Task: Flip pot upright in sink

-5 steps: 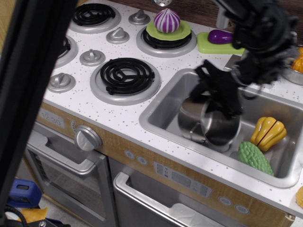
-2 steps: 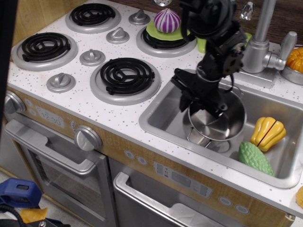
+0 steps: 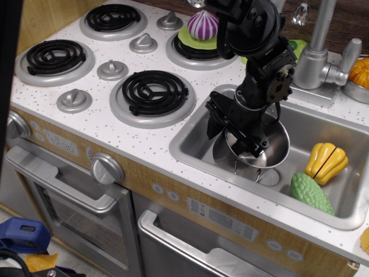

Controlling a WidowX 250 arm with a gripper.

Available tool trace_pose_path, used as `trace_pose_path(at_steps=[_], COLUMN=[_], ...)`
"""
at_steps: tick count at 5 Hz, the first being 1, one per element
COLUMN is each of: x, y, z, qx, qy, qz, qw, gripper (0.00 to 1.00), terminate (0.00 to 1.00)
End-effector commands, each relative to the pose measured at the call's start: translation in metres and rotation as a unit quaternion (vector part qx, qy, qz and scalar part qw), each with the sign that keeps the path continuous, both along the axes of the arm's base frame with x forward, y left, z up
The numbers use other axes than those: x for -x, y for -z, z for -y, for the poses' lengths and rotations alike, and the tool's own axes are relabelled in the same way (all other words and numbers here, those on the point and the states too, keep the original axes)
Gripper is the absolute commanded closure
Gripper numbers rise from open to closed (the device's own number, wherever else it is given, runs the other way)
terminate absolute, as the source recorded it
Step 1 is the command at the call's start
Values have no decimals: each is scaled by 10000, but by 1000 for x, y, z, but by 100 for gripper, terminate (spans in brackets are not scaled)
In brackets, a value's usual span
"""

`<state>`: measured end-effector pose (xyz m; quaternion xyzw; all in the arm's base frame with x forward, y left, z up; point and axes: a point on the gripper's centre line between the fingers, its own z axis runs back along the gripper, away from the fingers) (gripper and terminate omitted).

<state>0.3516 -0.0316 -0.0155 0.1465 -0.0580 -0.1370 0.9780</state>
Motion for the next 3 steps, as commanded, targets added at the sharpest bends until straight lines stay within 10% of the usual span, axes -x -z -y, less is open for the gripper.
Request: trace_pose_path(at_steps=[1,2,3], x=[-8,-8,-8], y=[-19,-19,-19], z=[2,2,2], qx=[29,29,29], qy=[50,50,50], qz=[263,263,263], qw=[9996,9996,9996], gripper=[0,0,0], terminate=[0,0,100])
